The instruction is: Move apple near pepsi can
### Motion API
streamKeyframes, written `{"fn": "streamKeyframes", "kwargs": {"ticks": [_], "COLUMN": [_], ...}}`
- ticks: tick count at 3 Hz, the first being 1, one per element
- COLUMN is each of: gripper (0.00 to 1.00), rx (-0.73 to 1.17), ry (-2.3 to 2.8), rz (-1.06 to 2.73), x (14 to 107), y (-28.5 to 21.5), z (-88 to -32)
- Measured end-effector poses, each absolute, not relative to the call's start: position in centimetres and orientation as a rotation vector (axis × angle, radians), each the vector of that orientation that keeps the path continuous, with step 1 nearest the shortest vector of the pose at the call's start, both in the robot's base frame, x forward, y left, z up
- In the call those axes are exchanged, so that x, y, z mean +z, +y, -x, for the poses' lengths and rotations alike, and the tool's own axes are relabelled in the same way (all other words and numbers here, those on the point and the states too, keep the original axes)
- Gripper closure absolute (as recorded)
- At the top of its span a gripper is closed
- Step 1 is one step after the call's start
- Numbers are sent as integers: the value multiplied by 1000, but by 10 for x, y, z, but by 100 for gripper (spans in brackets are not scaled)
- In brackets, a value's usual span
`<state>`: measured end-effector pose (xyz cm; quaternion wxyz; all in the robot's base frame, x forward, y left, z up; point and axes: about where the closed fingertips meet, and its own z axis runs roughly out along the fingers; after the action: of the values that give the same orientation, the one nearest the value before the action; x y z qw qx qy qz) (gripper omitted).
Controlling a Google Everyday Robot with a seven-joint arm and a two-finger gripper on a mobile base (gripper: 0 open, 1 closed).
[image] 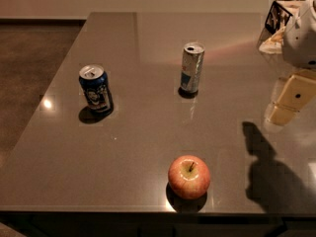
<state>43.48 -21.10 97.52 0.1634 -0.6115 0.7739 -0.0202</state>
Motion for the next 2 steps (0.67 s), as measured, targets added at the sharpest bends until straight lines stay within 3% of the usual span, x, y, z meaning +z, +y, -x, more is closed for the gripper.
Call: {"fn": "streamKeyframes", "kwargs": {"ticks": [1,2], "gripper": [0,0], "rx": [40,270], "ry": [2134,1978], "rz": [1814,1933], "x": [962,930], "y": [-192,-146], "z": [-420,-389]}}
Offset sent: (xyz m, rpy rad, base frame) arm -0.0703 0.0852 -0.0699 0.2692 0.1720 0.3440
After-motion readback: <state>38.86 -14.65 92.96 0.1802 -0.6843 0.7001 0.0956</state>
